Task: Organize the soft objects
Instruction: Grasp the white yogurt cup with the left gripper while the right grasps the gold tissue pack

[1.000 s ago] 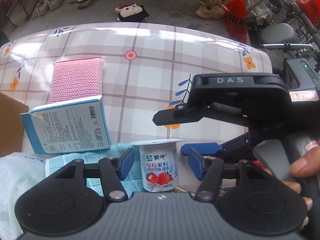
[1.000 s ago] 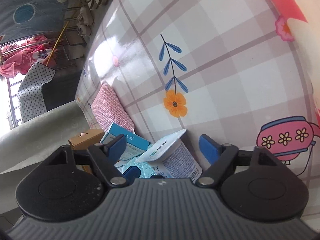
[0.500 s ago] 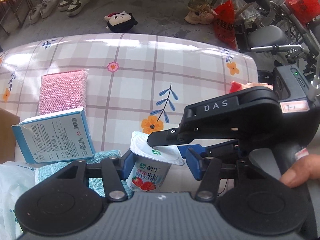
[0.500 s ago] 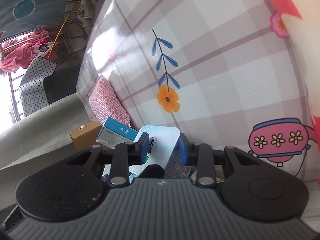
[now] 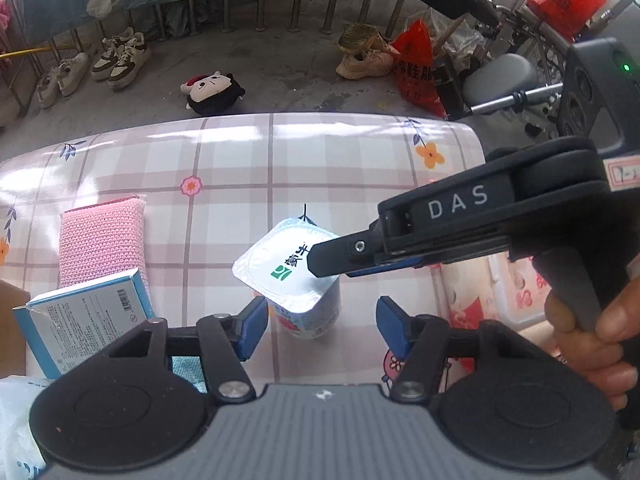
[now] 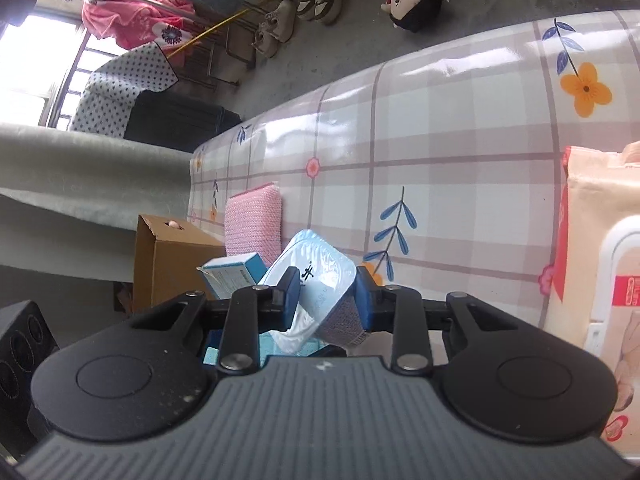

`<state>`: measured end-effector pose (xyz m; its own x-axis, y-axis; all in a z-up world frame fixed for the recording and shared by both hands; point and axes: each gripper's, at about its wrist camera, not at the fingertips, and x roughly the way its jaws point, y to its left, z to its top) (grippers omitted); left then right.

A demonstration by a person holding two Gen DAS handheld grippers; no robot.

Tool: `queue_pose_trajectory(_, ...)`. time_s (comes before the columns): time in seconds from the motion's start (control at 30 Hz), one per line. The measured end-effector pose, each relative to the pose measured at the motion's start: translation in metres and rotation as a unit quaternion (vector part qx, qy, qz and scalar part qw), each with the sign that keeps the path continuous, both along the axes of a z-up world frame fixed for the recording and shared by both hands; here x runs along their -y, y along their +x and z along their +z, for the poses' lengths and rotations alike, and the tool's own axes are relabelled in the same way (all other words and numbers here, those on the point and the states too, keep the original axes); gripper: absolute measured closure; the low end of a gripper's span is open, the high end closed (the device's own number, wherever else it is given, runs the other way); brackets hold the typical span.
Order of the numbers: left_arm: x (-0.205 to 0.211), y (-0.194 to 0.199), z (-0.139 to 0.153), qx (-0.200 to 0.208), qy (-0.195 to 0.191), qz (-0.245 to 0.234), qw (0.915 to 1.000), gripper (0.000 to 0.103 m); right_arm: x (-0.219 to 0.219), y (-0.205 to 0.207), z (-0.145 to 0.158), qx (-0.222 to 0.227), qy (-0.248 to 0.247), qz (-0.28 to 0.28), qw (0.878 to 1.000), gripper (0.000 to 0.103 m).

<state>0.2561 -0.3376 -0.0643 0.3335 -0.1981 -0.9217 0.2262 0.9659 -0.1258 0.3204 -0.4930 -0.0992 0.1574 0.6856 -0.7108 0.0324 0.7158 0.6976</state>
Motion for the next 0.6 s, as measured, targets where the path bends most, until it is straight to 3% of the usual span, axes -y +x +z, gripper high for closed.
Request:
queue_pose_trajectory(0.23,0.000,-0.022,0.001,-0.004,0.041,-0.033,0.9986,0.041,-0.009,-0.031,-0.002,0.012,-0.032,0.061,0.998,0.079)
queue_pose_trajectory(0.33,-0.001,-0.024,0.006,0.008,0.062,-0.039,0.9973,0.029,0.000,-0.036,0.001,0.006,-0.023,0.037,0.999,0.077)
queue_pose_trajectory(0.4,0.001,-0.021,0.008,0.016,0.073,-0.047,0.9961,0.016,0.012,-0.036,0.007,0.006,-0.014,0.006,1.000,0.076)
queue_pose_trajectory(0.5,0.006,-0.011,0.004,0.005,0.075,-0.056,0.9956,0.012,0.029,-0.042,0.017,0.007,-0.008,-0.036,0.999,0.069)
queue_pose_trajectory(0.6,0.008,0.003,-0.005,-0.029,0.060,-0.036,0.9971,0.012,0.044,-0.055,0.026,0.011,-0.009,-0.065,0.998,0.059)
